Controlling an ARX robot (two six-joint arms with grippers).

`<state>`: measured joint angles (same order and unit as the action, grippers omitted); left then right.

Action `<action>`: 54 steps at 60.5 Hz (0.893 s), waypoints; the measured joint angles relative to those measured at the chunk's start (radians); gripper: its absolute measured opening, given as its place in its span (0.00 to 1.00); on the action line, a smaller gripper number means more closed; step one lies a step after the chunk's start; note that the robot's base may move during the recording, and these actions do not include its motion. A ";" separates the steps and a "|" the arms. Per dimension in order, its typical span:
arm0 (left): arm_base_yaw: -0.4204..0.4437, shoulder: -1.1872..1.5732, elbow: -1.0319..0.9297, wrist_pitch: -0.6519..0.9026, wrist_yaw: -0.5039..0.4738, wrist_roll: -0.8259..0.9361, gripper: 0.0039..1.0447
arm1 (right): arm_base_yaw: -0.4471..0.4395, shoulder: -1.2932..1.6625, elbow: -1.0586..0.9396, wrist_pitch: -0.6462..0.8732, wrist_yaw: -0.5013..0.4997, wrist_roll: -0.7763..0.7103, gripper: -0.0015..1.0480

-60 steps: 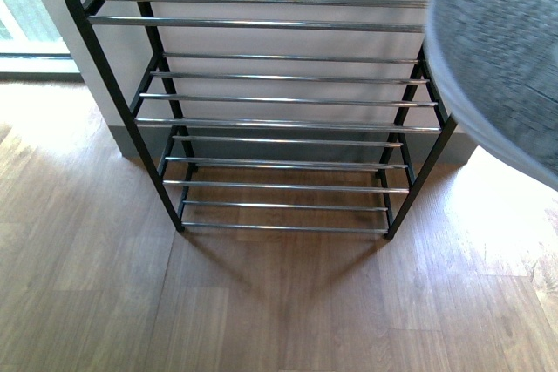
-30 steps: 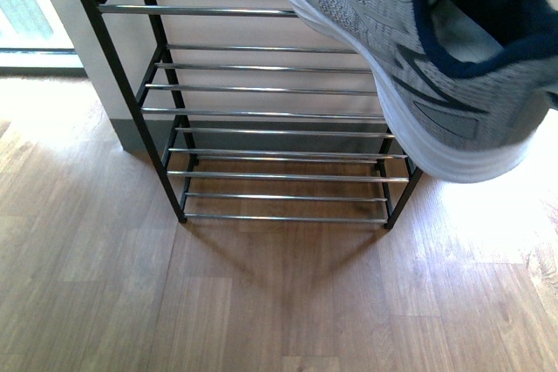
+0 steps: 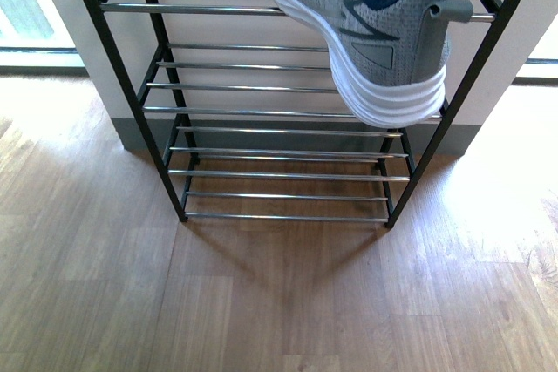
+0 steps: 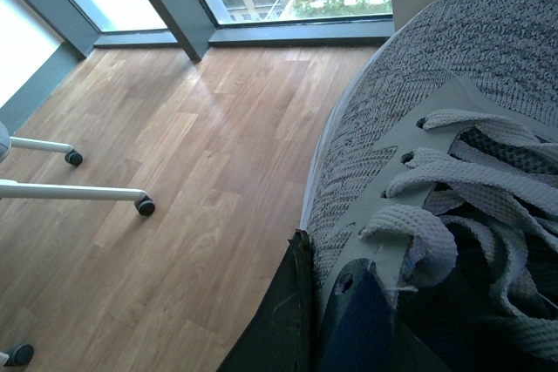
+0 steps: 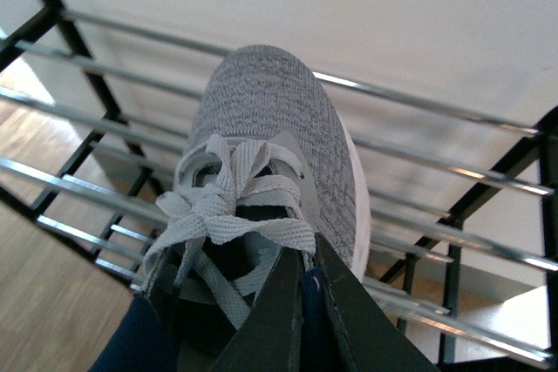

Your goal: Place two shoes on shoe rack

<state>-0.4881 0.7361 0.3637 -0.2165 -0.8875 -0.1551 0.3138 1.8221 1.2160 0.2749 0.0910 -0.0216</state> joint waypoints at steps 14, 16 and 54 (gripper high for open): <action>0.000 0.000 0.000 0.000 0.000 0.000 0.01 | -0.044 0.137 0.159 -0.056 0.082 0.053 0.01; 0.000 0.000 0.000 0.000 0.000 0.000 0.01 | -0.043 0.151 0.178 -0.060 0.096 0.056 0.01; 0.000 0.000 0.000 0.000 0.000 0.000 0.01 | -0.091 0.285 0.351 -0.086 0.186 -0.004 0.11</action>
<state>-0.4881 0.7361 0.3637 -0.2165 -0.8875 -0.1551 0.2226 2.1067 1.5673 0.1886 0.2768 -0.0254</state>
